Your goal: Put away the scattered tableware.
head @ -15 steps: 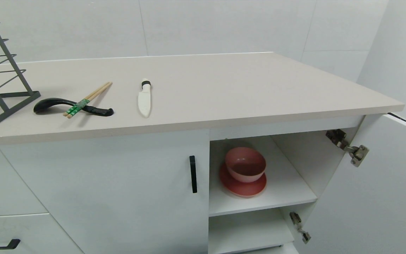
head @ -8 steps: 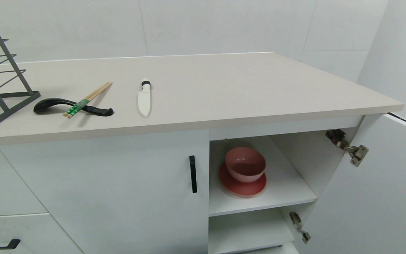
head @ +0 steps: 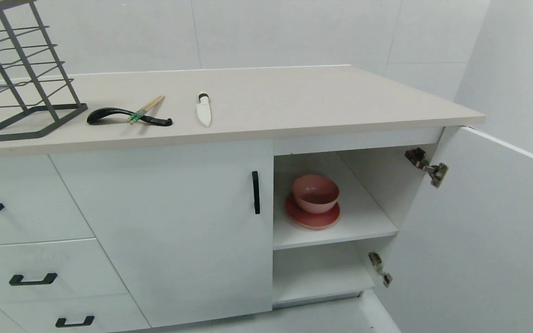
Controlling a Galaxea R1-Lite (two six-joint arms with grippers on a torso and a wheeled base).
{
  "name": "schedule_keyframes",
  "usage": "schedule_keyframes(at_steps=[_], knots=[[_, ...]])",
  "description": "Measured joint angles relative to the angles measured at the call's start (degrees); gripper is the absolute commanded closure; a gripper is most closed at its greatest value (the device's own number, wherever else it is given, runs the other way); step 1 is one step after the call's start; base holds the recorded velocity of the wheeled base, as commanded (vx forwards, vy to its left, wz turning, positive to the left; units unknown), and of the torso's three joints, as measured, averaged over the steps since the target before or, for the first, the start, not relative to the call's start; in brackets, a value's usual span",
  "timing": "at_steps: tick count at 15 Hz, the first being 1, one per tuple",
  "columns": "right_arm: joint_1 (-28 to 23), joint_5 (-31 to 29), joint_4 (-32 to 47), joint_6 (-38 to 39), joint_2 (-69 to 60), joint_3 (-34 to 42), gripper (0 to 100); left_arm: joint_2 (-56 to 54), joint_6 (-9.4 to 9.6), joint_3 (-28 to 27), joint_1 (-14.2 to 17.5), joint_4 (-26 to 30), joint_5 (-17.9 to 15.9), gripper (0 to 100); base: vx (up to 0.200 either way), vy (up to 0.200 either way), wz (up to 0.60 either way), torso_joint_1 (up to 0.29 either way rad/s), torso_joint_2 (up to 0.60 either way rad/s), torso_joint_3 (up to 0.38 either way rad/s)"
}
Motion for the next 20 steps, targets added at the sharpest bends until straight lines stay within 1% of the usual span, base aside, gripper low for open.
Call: schedule_keyframes(at_steps=[6,7,9,10,12,18,20], knots=[[0.0,-0.8,0.2,0.3,0.0,0.0,0,0.0,-0.07,0.0,0.0,-0.1,0.0,0,0.000,-0.200,0.00,0.005,0.00,0.002],[0.0,-0.8,0.3,0.3,0.0,0.0,0,0.0,-0.11,0.0,0.0,-0.1,0.0,0,-0.200,0.000,0.00,0.002,0.00,0.002],[0.1,-0.9,0.3,0.3,0.0,0.0,0,0.0,-0.83,0.0,0.0,-0.1,0.3,0,-0.200,0.000,0.00,0.002,0.01,0.005],[0.0,-0.9,0.3,0.2,0.0,0.0,100,0.0,-1.19,0.0,0.0,-0.1,0.3,0,-0.200,0.000,0.00,0.007,0.00,-0.002],[0.1,-0.9,0.3,0.2,0.1,0.0,100,0.0,-1.40,0.0,0.0,-0.1,0.3,0,-0.200,0.000,0.00,0.007,0.00,0.002],[0.1,-0.5,0.2,0.1,0.1,0.0,100,0.0,-1.46,0.0,0.0,-0.2,-0.1,0,0.000,0.000,0.00,0.000,0.00,0.000],[0.1,-0.7,0.3,0.1,0.1,0.0,100,0.0,-1.00,0.0,0.0,-0.1,-0.2,0,-0.200,0.000,0.00,0.000,0.00,0.009]])
